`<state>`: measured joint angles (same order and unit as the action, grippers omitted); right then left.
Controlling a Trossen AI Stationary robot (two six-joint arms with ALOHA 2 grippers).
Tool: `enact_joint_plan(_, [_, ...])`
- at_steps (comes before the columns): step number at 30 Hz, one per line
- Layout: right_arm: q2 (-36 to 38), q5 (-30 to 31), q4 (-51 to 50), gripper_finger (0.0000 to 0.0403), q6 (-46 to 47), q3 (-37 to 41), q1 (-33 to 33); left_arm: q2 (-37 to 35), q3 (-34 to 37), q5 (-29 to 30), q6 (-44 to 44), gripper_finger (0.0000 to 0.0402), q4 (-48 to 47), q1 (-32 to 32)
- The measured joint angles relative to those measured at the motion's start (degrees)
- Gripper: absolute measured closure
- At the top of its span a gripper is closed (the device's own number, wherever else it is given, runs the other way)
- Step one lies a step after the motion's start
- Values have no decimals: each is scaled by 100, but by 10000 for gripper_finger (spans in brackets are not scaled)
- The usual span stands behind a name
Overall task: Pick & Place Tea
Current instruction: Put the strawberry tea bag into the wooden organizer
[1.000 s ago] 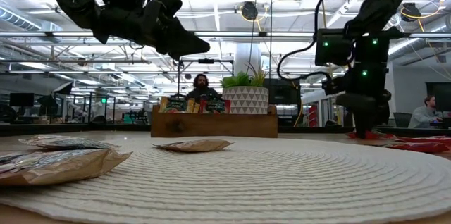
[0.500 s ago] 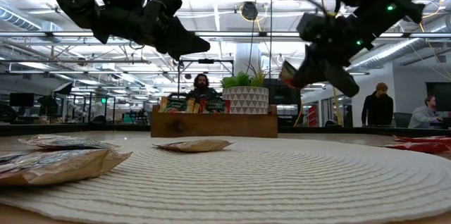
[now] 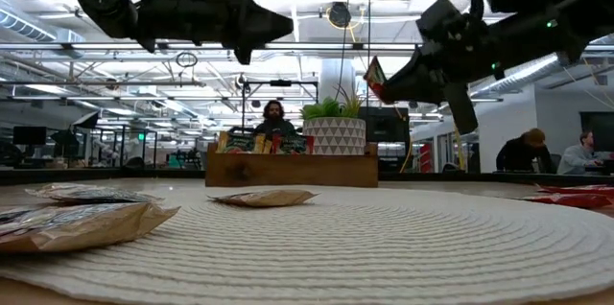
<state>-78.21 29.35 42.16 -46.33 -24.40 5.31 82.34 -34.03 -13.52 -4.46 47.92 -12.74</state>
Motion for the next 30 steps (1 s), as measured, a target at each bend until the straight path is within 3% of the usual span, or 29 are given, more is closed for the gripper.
enact_joint_plan(5, [-257,-352,333,398,-108,-2,-274,454,-647,265,-1092,338,-419,81])
enact_joint_plan(10, [-593,-556,811,398,-158,-7,-418,1198,-1632,262,-1057,275,-1190,303])
enact_joint_plan(16, [-818,-385,1042,398,-296,-9,-416,1520,-2449,373,-976,222,-2207,310])
enact_joint_plan(20, [-820,-375,1081,398,-455,-7,-416,1620,-2627,741,-1012,216,-2584,301])
enact_joint_plan(30, [-820,-409,1334,398,-656,-136,-402,1986,-2863,818,-1118,215,-2519,293])
